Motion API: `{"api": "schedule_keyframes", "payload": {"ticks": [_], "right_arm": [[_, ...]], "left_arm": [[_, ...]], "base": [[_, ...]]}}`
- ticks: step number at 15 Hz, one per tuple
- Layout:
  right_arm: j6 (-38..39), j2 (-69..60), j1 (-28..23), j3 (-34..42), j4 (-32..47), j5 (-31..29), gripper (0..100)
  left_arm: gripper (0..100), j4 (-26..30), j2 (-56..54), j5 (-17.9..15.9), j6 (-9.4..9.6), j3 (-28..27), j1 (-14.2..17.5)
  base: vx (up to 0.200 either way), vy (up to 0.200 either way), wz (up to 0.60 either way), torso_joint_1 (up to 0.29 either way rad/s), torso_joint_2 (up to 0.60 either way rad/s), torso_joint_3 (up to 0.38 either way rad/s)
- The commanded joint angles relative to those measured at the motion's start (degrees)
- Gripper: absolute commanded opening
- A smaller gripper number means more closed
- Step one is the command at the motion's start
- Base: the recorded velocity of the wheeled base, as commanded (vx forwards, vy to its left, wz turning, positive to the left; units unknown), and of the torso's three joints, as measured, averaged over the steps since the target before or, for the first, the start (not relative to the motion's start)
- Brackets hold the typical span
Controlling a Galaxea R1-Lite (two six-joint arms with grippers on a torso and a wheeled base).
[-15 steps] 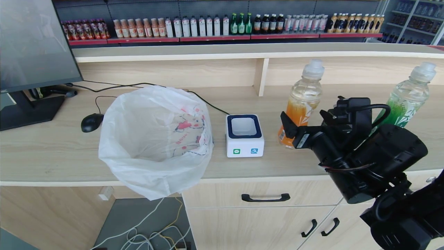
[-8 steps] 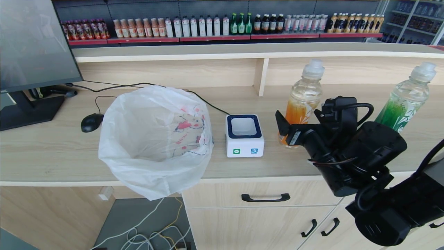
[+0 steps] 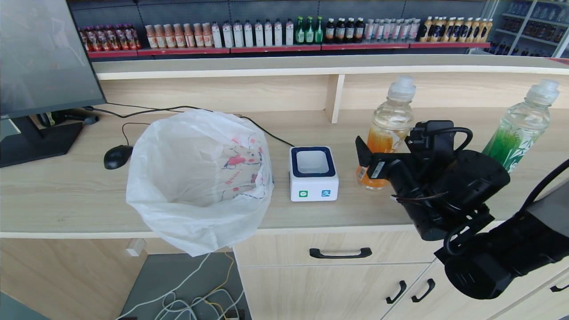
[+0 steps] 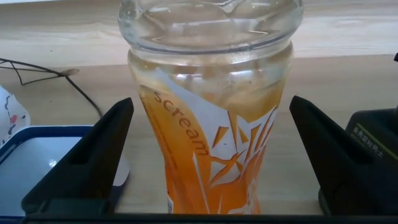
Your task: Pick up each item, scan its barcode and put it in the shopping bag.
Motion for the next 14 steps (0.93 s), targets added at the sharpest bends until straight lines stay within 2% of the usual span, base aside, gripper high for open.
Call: {"api": "schedule_keyframes", "payload": {"ticks": [1,4,9,10,14], "right_arm": [[0.2,1.3,0.1,-1.5,0.2,0.2,100],[0.2,2.0,-0.1,-4.5,0.5,0.3,100],[0.5,1.9,-0.3,-5.0,0.4,0.2,100],[0.5,1.9,-0.2,-4.9,0.4,0.1,0],[0.9,1.6,-0.2,-5.0,0.4,0.1,0]], "left_arm": [[100,0.0,0.0,-0.1,-0.01,0.0,0.0],[100,0.0,0.0,0.0,-0.01,0.0,0.0],[100,0.0,0.0,-0.1,-0.01,0.0,0.0],[100,0.0,0.0,-0.1,-0.01,0.0,0.0],[100,0.0,0.0,-0.1,-0.01,0.0,0.0]], "base": [[0.000,0.000,0.00,0.000,0.00,0.000],[0.000,0.000,0.00,0.000,0.00,0.000],[0.000,0.000,0.00,0.000,0.00,0.000],[0.000,0.000,0.00,0.000,0.00,0.000],[0.000,0.000,0.00,0.000,0.00,0.000]]}}
